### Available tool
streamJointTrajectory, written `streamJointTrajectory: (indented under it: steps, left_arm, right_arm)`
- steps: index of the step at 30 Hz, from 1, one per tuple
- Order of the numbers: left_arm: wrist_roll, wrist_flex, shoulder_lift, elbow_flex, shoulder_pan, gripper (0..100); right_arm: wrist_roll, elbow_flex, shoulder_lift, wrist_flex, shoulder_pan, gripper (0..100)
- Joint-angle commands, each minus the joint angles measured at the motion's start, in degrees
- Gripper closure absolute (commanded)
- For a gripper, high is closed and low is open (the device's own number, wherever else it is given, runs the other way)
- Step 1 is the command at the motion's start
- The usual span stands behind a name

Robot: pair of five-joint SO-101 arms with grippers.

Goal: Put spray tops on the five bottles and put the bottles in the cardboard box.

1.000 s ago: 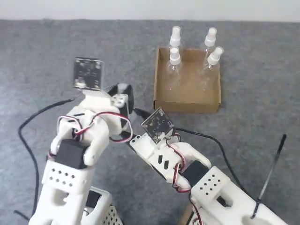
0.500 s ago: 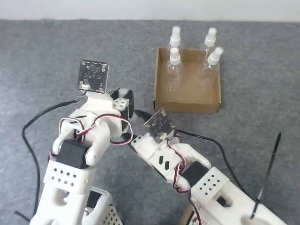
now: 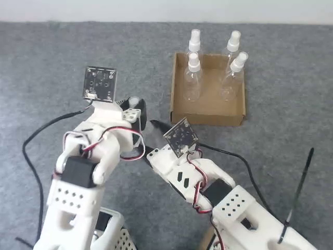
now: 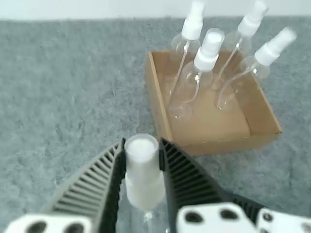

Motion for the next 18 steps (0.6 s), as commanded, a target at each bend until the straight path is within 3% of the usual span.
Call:
streamJointTrajectory:
  steps: [1,5,13,18]
  left_arm:
    - [0.00,0.44,-5.19,-0.04,-1.85,85]
    - [0.00,0.44,-8.97,0.04,-2.29,84]
    - [0.00,0.44,-11.78,1.71,-10.55,84]
    - [-3.25,0.70,-14.51,3.56,-10.37,84]
  right_arm:
    - [-0.97,-1.32,-1.89,-2.33,3.82,99.2]
    - [-0.97,-1.32,-1.89,-2.33,3.82,99.2]
    - [-1.05,-1.41,-1.89,-2.24,3.82,99.2]
    - [-0.97,-3.34,-1.89,-2.15,5.41,99.2]
